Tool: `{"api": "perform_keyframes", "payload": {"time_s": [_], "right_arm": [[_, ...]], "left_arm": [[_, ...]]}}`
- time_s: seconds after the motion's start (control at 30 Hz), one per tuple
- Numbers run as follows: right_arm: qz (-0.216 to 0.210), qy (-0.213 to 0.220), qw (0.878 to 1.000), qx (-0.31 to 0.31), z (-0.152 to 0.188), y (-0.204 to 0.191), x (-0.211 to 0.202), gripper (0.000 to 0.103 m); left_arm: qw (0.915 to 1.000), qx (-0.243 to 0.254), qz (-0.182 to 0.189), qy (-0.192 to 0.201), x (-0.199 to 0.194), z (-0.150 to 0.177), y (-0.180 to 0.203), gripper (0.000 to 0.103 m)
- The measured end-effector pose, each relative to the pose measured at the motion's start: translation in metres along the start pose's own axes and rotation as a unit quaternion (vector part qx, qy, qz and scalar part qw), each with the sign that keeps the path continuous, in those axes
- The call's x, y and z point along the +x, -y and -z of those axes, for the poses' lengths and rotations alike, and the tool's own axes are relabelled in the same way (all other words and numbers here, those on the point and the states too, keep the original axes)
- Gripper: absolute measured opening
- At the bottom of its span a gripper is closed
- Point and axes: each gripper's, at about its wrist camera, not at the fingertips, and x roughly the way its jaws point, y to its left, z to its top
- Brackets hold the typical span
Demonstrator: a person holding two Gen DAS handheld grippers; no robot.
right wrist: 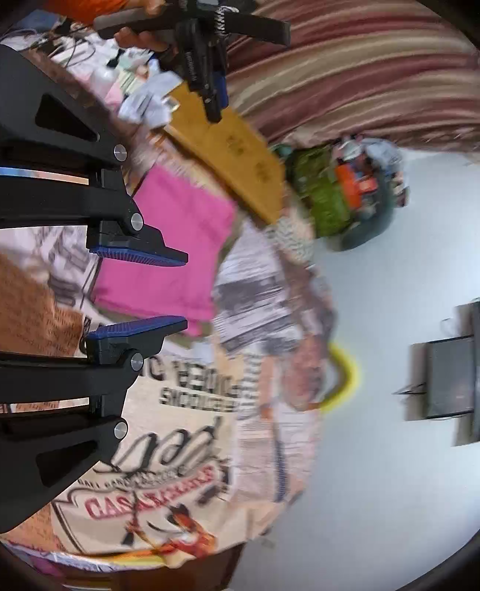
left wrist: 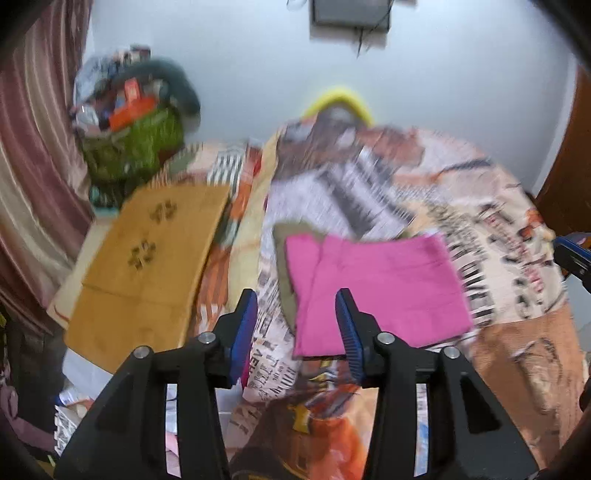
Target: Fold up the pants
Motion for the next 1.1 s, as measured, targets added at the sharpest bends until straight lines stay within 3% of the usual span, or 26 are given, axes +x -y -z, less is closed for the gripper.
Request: {"api": "perform_keyframes", "payload": {"time_s": [0.3,0.43,0.73,0.8,0.87,0.97,1.03,1.1], "right_arm": [[-0.031,0.136,0.990,-0.019,-0.010,-0.048,-0.121,0.025],[-0.039,0.190,0.980,-0.037,0.000,-0.069,-0.170,0.025],[-0.037,0.256,0.963,-0.079,0.037,-0.111,-0.233,0.025],[-0.036,0.261,0.961,-0.085,0.041,-0.116,-0.235,0.027],[-0.035,0.265,0.960,-0.085,0.045,-0.120,-0.236,0.049],[-0.027,0.275,0.958,-0.083,0.049,-0.122,-0.234,0.073],[-0.022,0.278,0.957,-0.081,0.051,-0.123,-0.235,0.085],[-0.013,0.287,0.955,-0.077,0.053,-0.124,-0.236,0.089]], "left_arm": [[0.9915,0.037,0.020,0.123,-0.152,0.009,0.043,0.047],[0.9822,0.034,0.035,0.182,-0.215,0.027,0.052,0.048],[0.9620,0.028,0.034,0.269,-0.292,0.080,0.060,0.048],[0.9587,0.026,0.039,0.281,-0.301,0.090,0.060,0.061],[0.9558,0.021,0.044,0.290,-0.305,0.097,0.060,0.070],[0.9533,0.018,0.037,0.299,-0.312,0.106,0.060,0.085],[0.9520,0.015,0.039,0.303,-0.314,0.110,0.059,0.093],[0.9506,0.011,0.046,0.307,-0.316,0.113,0.058,0.101]]}}
